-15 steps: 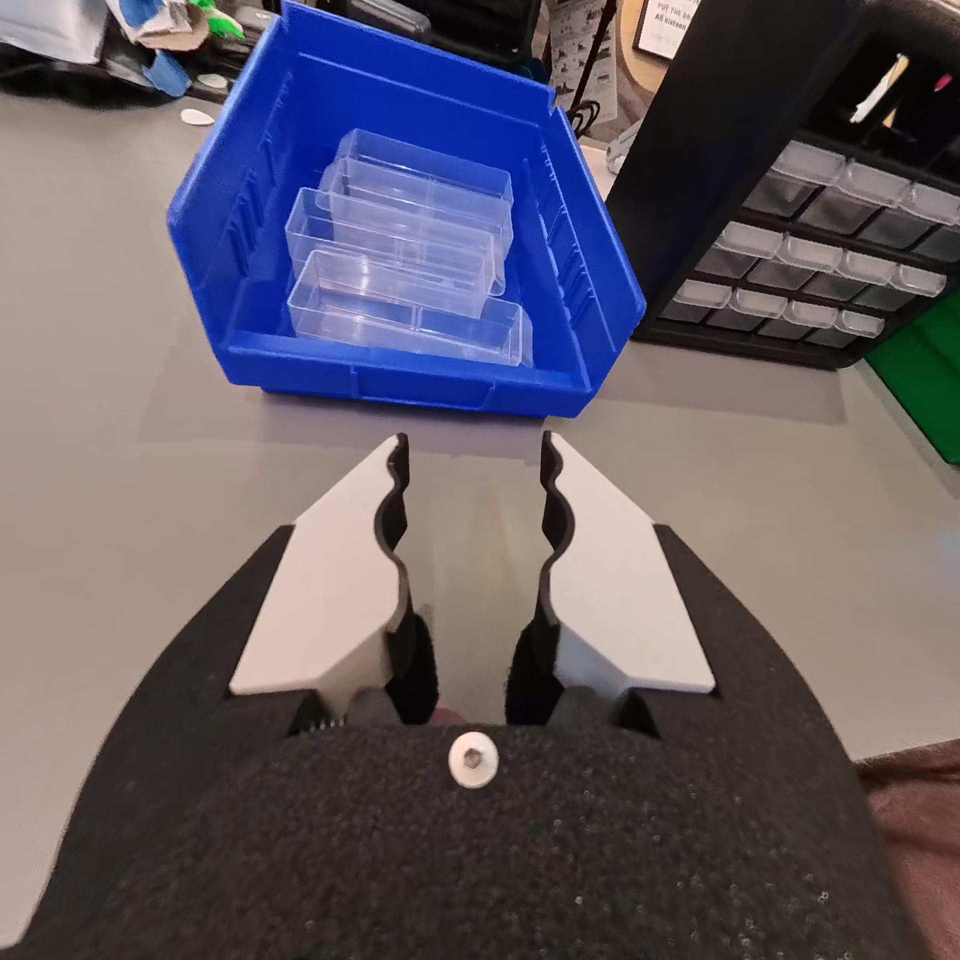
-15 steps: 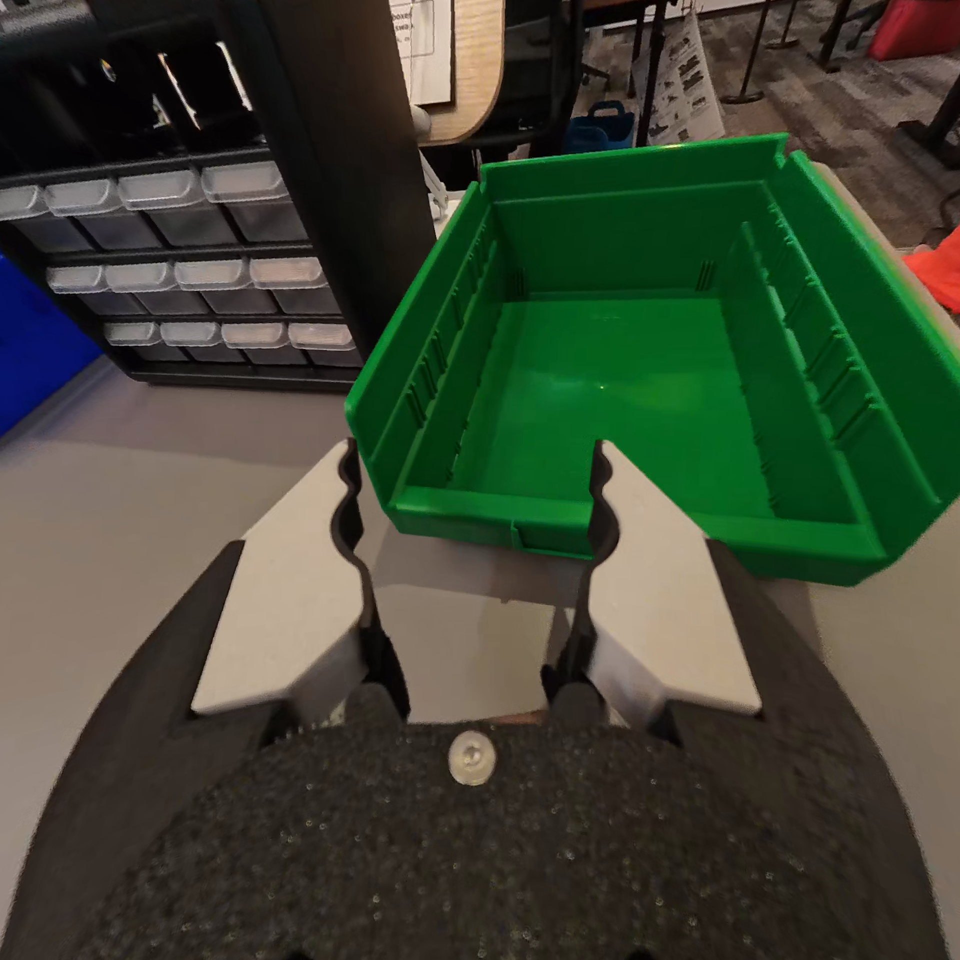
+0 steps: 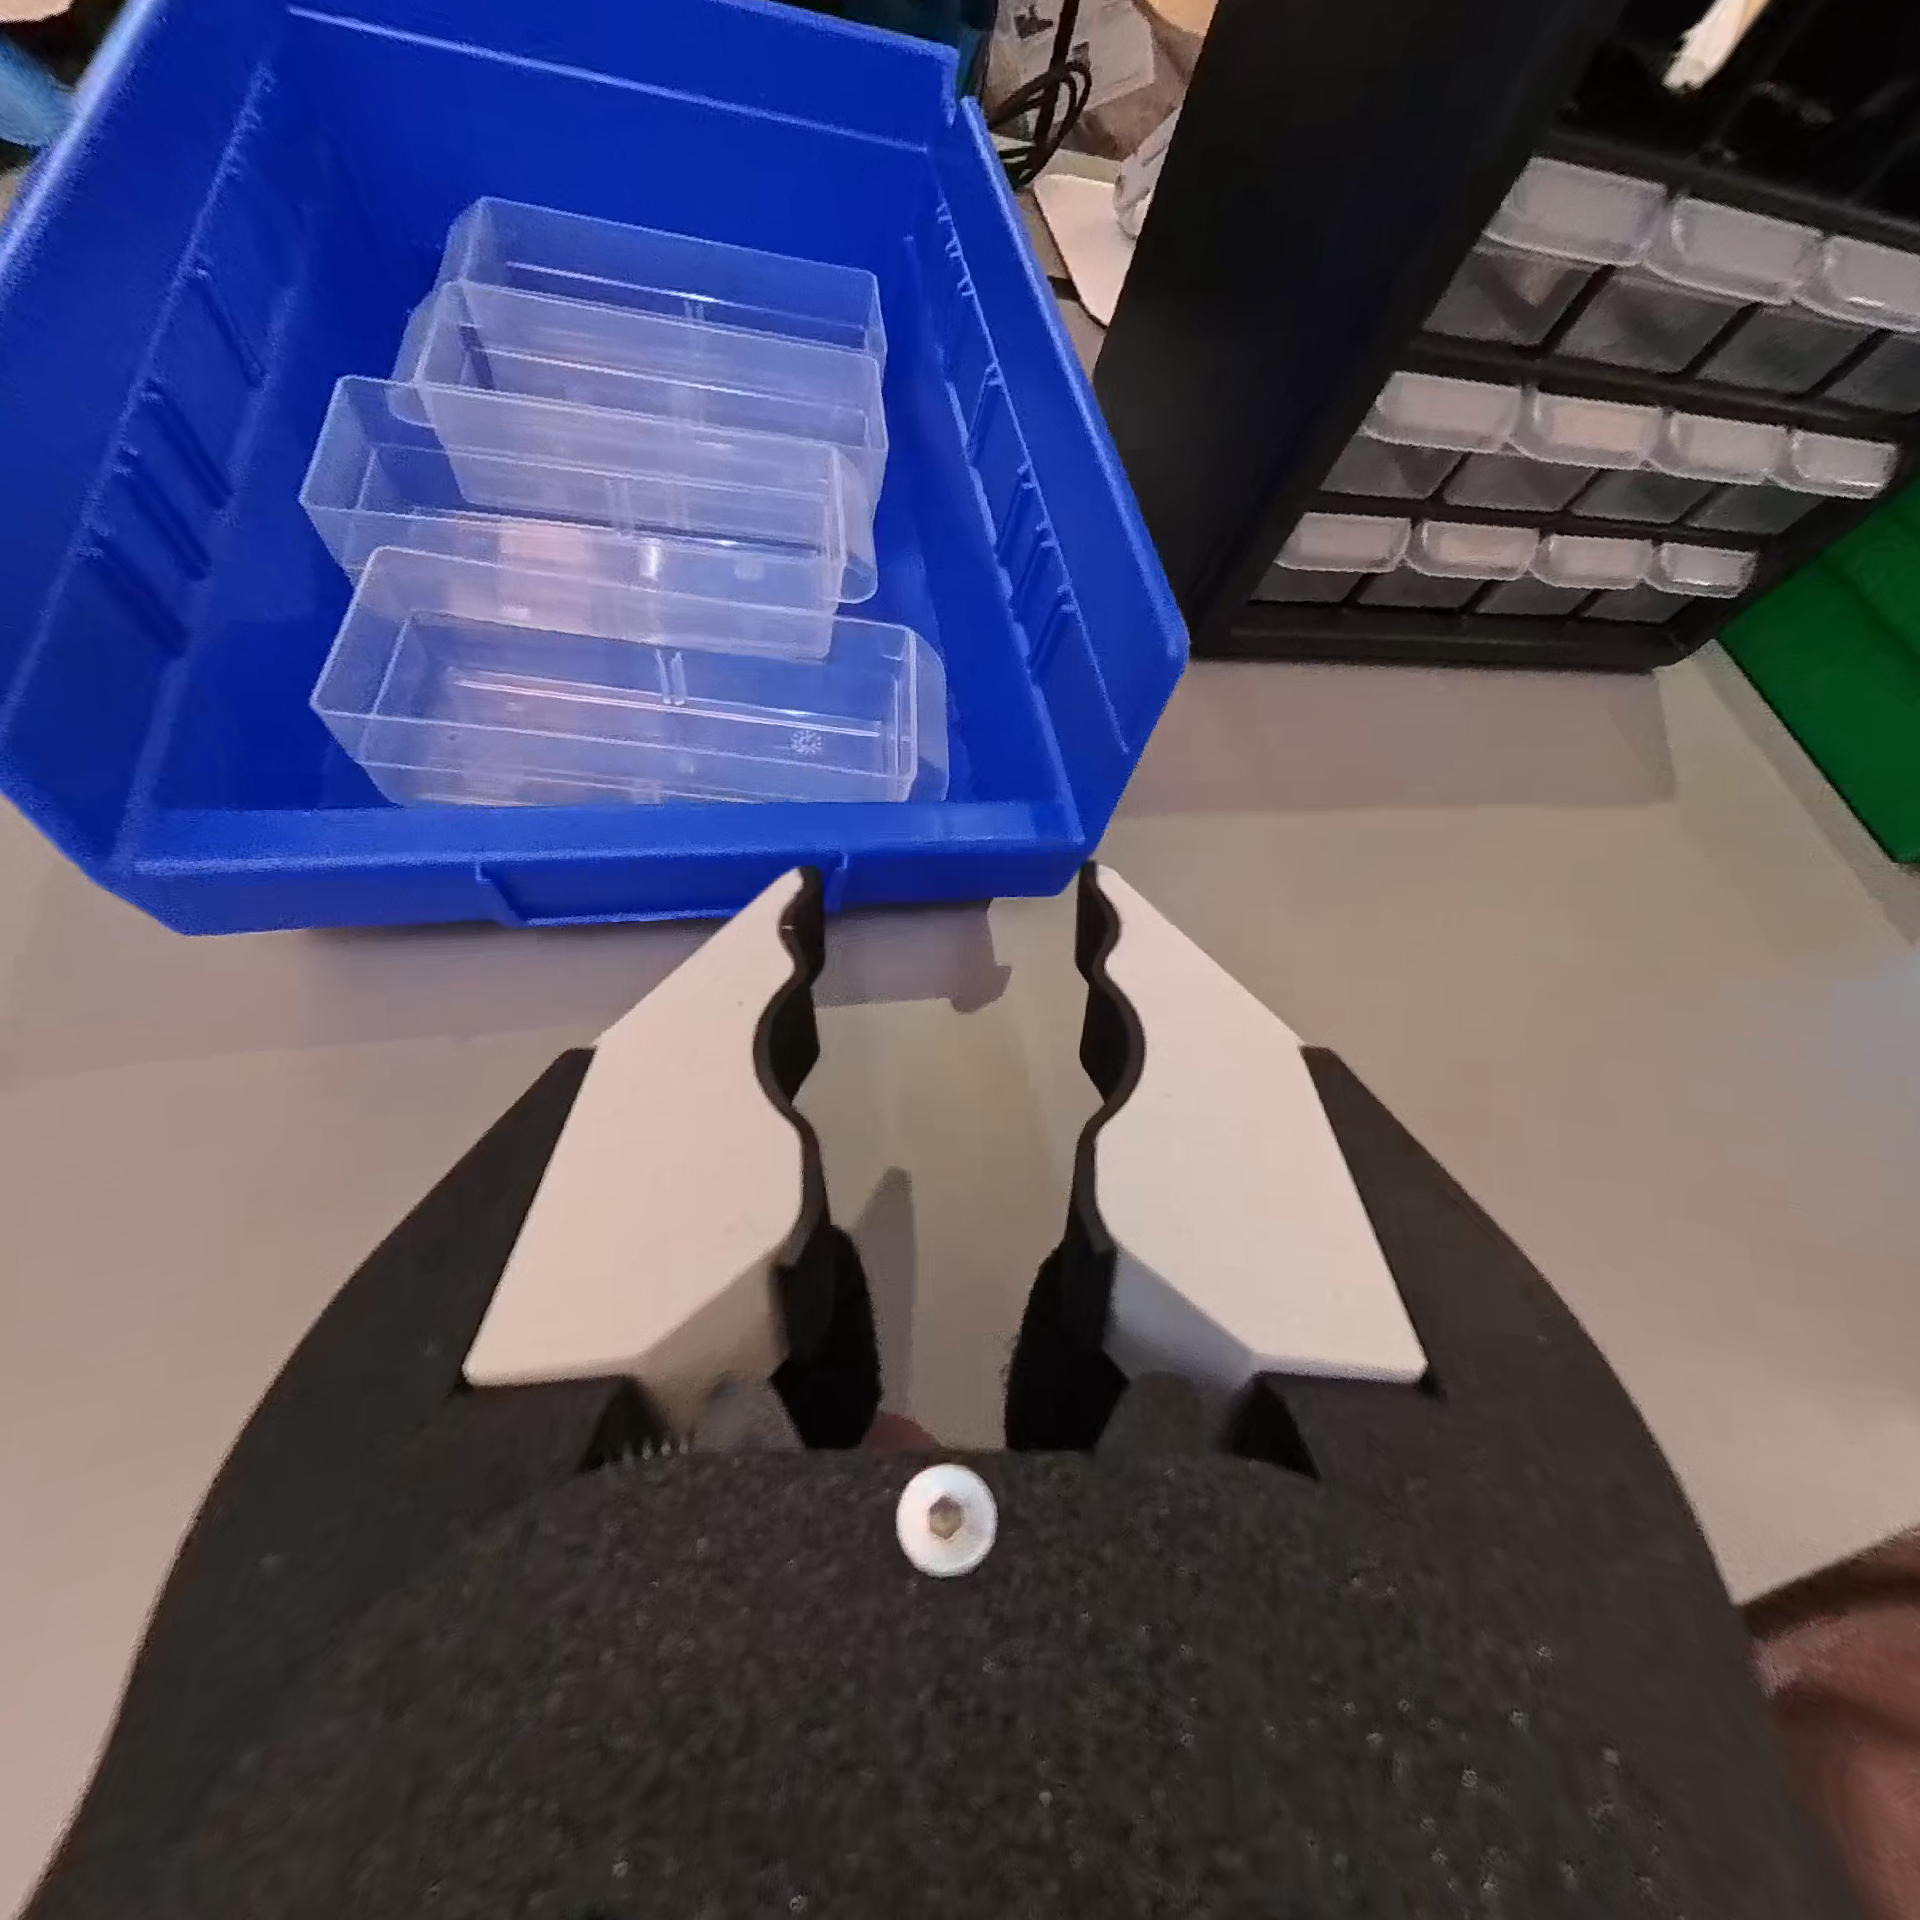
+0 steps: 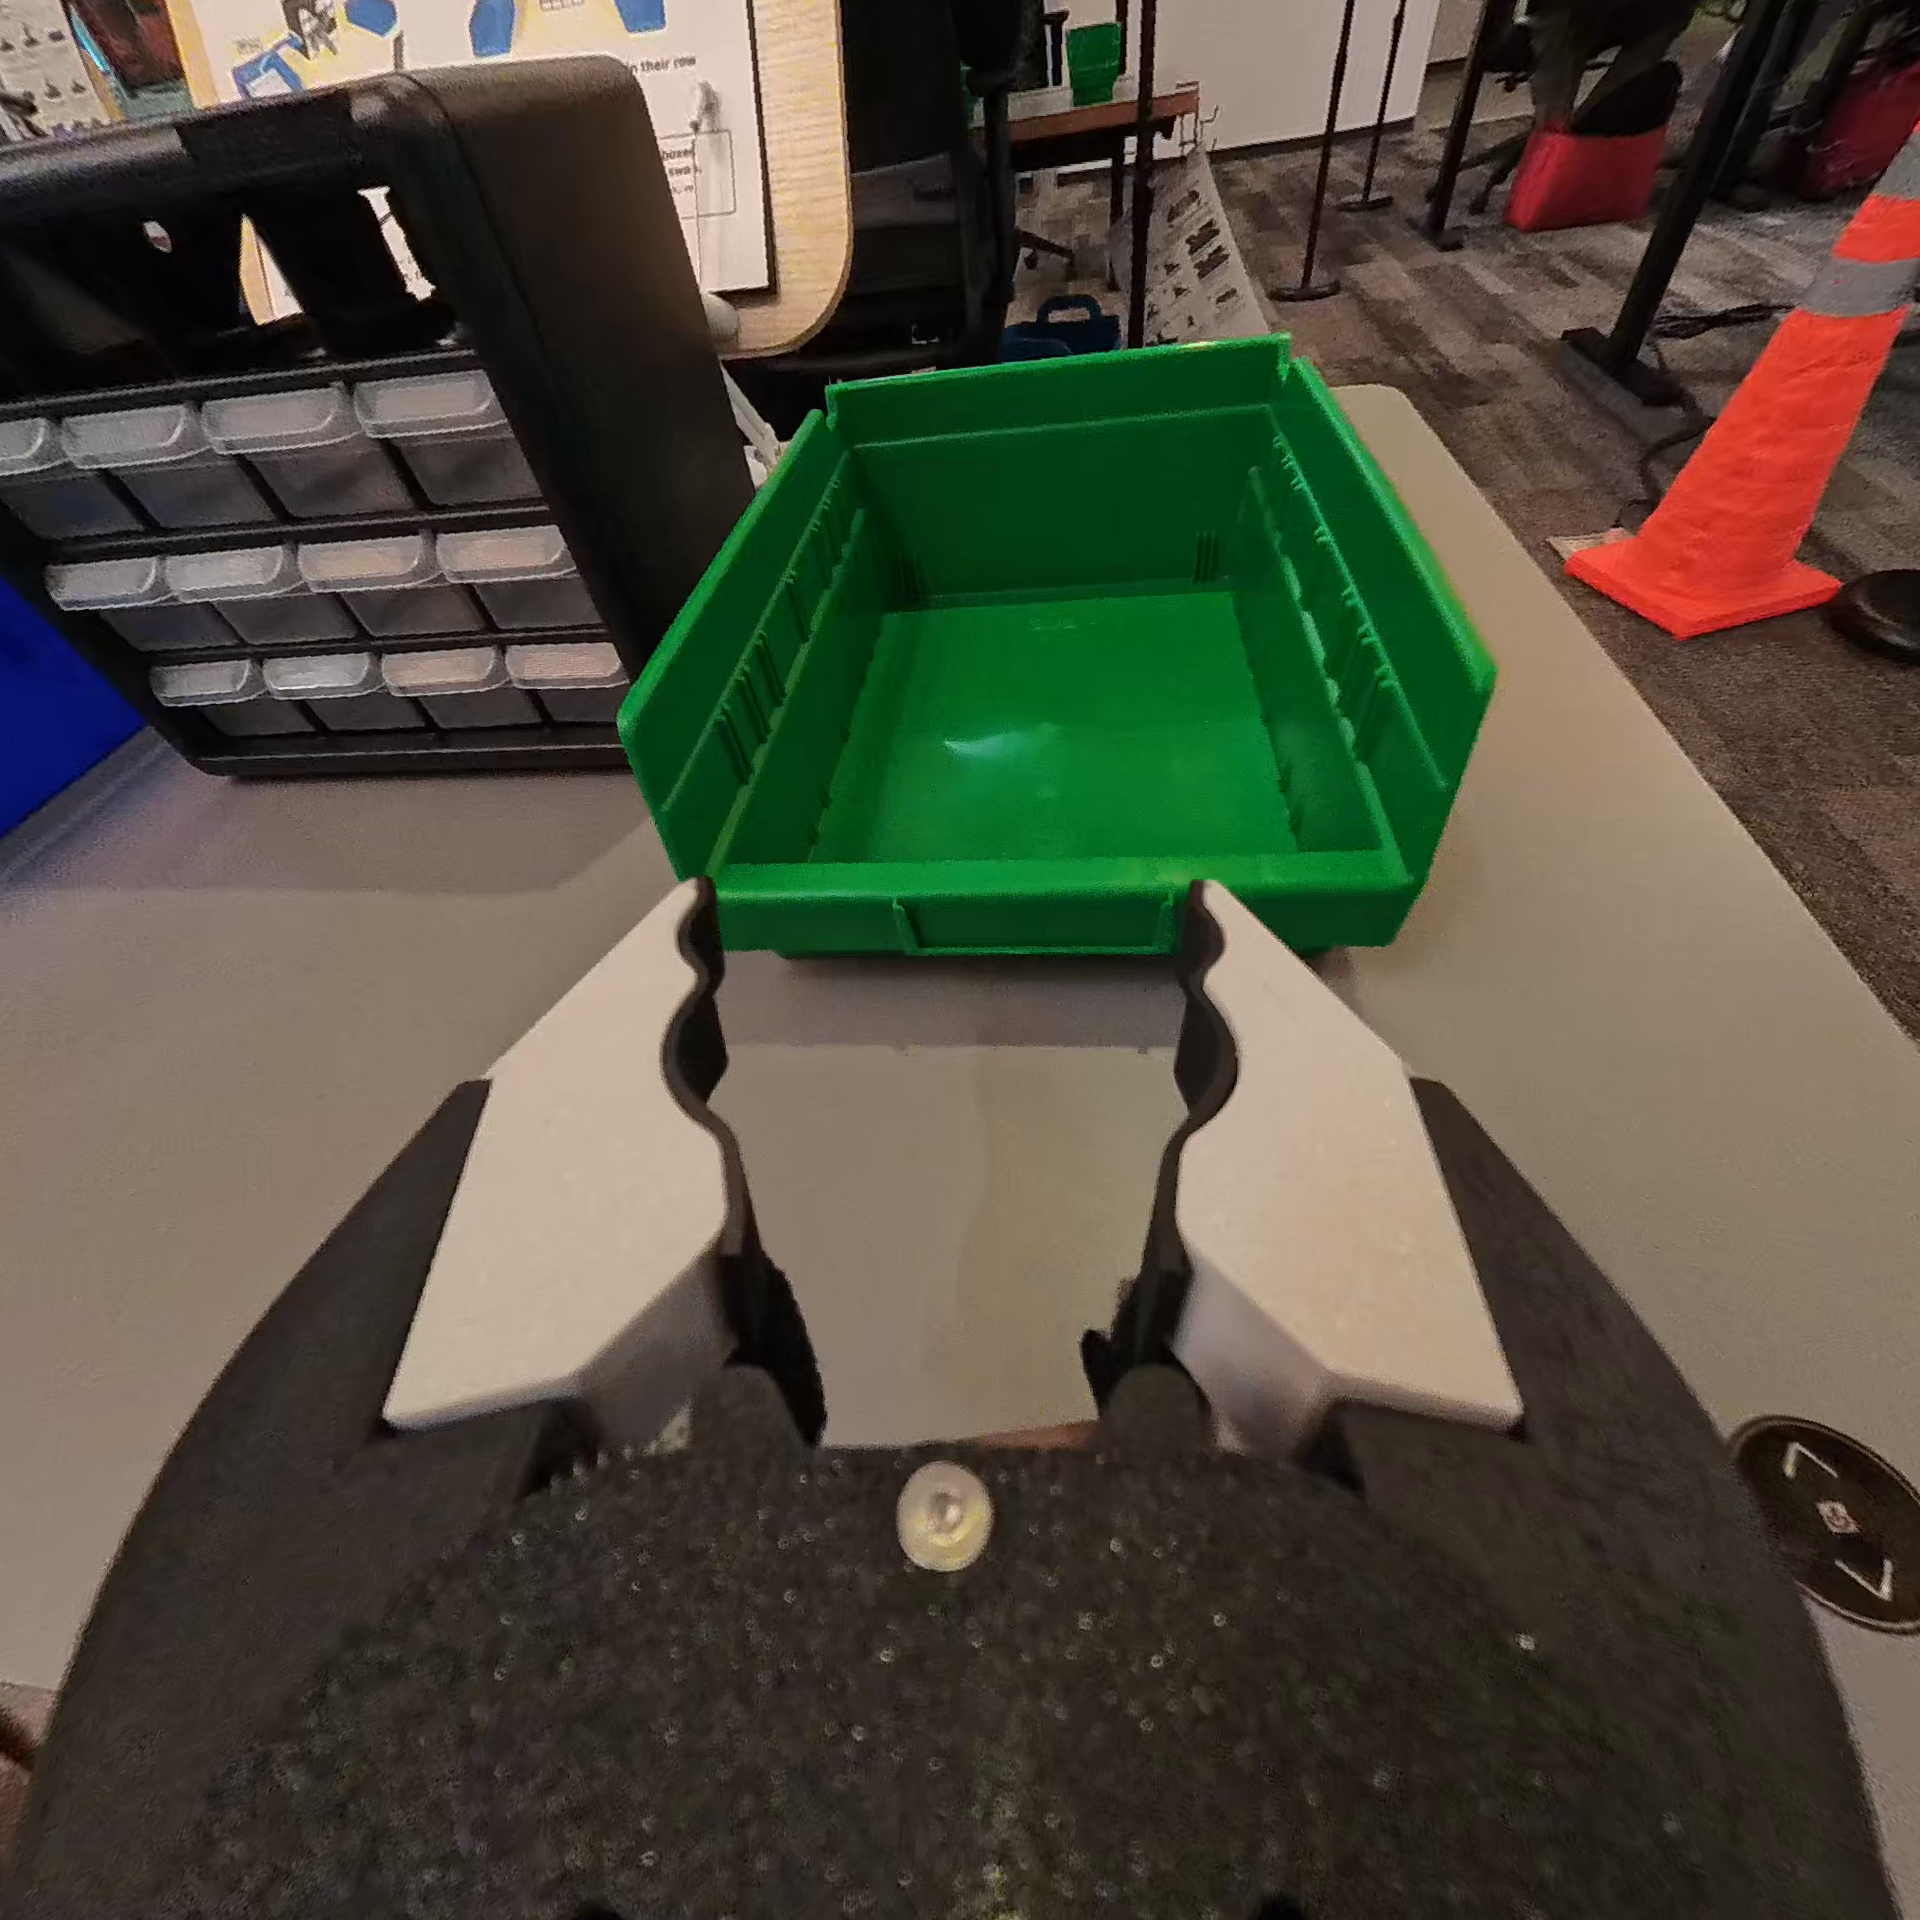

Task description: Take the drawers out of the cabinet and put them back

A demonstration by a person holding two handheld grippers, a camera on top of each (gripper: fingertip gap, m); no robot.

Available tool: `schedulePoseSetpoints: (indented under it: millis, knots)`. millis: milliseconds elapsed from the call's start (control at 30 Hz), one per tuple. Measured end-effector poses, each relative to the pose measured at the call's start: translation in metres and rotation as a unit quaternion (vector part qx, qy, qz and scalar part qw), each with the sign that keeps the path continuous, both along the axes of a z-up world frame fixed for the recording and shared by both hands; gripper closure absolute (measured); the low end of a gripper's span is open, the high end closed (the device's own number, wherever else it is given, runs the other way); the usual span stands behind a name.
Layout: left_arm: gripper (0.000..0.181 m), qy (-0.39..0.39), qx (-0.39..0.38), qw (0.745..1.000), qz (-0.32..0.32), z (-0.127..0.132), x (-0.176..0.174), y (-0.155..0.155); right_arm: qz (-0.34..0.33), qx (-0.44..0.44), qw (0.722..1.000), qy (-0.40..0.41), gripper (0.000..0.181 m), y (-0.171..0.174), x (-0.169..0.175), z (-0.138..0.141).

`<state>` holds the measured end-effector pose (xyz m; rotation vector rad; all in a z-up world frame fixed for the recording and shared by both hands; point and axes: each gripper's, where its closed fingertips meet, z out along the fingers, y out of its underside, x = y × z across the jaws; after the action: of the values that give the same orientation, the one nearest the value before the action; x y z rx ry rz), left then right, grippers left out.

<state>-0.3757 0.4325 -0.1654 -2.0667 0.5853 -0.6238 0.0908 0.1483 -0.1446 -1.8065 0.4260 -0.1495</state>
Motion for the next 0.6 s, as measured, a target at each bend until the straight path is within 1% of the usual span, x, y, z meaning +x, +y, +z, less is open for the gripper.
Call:
schedulePoseSetpoints:
  millis: [100, 200, 367, 433, 500, 600]
  knots:
    - [0.134, 0.009, -0.002, 1.0, 0.003, -0.003, 0.001, 0.008, -0.006, -0.004, 1.0, -0.008, 0.093, -0.005, 0.0, -0.001]
    - [0.132, 0.009, 0.013, 1.0, 0.014, 0.003, -0.008, 0.023, -0.009, -0.009, 1.0, -0.015, 0.093, -0.009, 0.0, -0.001]
    - [0.129, -0.031, -0.032, 0.998, 0.034, -0.001, -0.023, 0.04, 0.0, -0.021, 1.0, -0.02, 0.093, -0.009, -0.008, -0.004]
    - [0.129, -0.026, -0.029, 0.998, 0.039, 0.001, -0.028, 0.044, 0.003, -0.025, 0.999, -0.028, 0.094, -0.007, -0.01, -0.005]
    - [0.126, 0.004, -0.022, 0.999, 0.025, 0.003, -0.029, 0.05, 0.005, -0.033, 0.999, -0.032, 0.093, -0.006, -0.012, -0.008]
    - [0.125, 0.096, -0.037, 0.994, 0.032, 0.004, -0.044, 0.073, 0.011, -0.036, 0.999, -0.035, 0.094, -0.004, -0.014, -0.01]
